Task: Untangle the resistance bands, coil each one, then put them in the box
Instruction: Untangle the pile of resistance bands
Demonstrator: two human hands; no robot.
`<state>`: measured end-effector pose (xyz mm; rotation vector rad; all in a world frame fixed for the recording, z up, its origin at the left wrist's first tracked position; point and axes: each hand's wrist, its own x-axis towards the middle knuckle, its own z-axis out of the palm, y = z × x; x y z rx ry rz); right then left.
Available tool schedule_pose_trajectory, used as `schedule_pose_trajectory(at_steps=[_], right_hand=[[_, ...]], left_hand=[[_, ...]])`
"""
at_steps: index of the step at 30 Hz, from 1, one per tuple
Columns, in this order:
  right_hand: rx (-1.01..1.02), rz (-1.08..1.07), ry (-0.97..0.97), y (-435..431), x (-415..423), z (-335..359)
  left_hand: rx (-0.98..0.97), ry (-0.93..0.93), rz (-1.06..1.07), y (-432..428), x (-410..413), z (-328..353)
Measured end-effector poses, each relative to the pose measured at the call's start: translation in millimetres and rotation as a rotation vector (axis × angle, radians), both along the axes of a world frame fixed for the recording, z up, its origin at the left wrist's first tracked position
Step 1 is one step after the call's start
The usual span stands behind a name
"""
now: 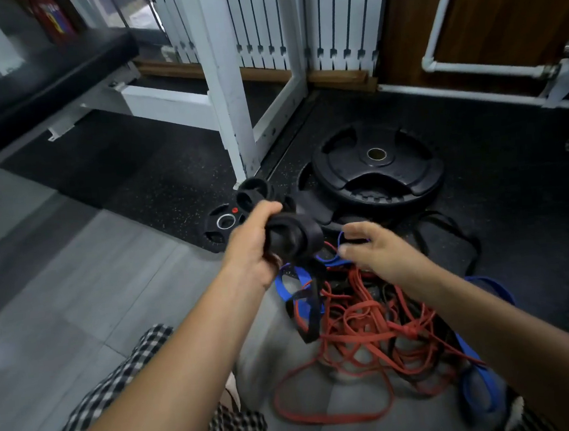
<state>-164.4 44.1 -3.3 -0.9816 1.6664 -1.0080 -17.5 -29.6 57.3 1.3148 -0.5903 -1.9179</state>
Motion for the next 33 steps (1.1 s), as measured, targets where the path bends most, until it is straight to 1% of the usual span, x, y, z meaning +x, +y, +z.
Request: schedule_pose_trajectory(at_steps=[2,5,6,7,8,9,10,11,13,15,16,17,19,21,23,26,29,31,33], right_hand=[[0.03,0.179,-0.053,2,3,-14],[0.043,0.41,-0.129,2,20,-19],[0.047,0.429,-0.088,0,24,-22],[0.044,0.407,0.014,-2,25,-24],[0.042,0.362,0.122,-4,24,-24],[0.04,0.304,0.196,-6,21,-23],[0.032,0.246,0.211,-7,17,-19],[0.006,0.179,0.172,-9,13,-11],[-0.1,0.019,0.02,-12,3,10],[-0.202,-0.141,-0.193,-12,-6,28],[-0.222,-0.168,-0.269,-11,-9,33],[-0.205,-0.144,-0.302,-9,-7,34],[-0.101,-0.022,-0.279,-4,2,31],[-0.005,0.027,-0.273,-2,7,25],[0.048,0.038,-0.258,-2,3,24],[0.083,0.047,-0.153,0,-10,22],[0.097,0.044,0.002,3,-17,9],[0.138,0.067,0.079,5,-20,0],[0.188,0.11,0.124,5,-21,-9]], left_hand=[[0.023,0.155,-0.059,2,0,16],[-0.075,0.319,-0.122,2,1,37],[-0.116,0.363,-0.109,0,3,42],[-0.148,0.378,-0.076,-4,5,44],[-0.165,0.348,-0.021,-8,9,43],[-0.17,0.27,0.04,-13,14,40],[-0.16,0.17,0.103,-19,20,34],[-0.152,0.08,0.155,-24,26,26],[-0.164,-0.013,0.201,-30,34,13],[-0.262,-0.121,0.144,-25,32,2],[-0.323,-0.179,0.08,-18,28,-4],[-0.365,-0.211,0.018,-9,22,-10],[-0.383,-0.224,-0.055,6,13,-22],[-0.378,-0.26,-0.055,7,11,-29],[-0.393,-0.316,-0.046,-4,18,-31],[-0.458,-0.389,-0.073,-30,33,-28],[-0.499,-0.492,-0.113,-61,49,-26],[-0.463,-0.579,-0.188,-79,63,-28],[-0.353,-0.737,-0.202,-87,76,-31]])
